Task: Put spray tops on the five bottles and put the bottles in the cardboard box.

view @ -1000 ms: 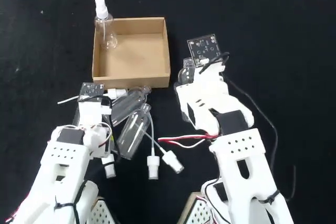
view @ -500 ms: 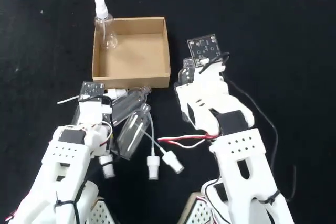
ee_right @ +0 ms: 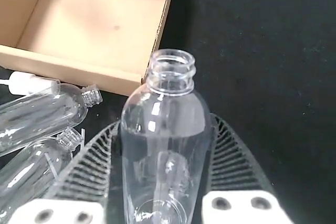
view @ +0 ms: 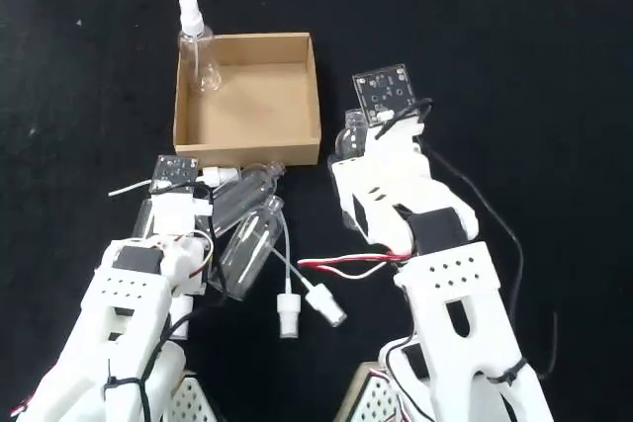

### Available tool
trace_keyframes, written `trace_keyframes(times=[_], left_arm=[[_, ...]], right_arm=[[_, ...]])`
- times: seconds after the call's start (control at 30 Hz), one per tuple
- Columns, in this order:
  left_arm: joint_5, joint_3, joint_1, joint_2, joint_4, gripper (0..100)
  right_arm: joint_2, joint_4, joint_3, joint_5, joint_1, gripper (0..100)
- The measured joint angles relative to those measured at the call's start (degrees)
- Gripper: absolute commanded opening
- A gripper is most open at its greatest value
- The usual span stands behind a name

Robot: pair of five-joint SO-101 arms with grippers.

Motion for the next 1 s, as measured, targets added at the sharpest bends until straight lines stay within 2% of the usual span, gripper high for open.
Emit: trace_keyframes(times=[0.63,1.0], left_arm=[[0.2,-3.0,0.0,-0.1,4.2,3],[0.2,-3.0,-6.2,-19.7,10.5,3]], right_arm=[[0.0,0.0,0.0,0.0,0.0,9.5],[0.0,0.0,0.0,0.0,0.0,9.5]])
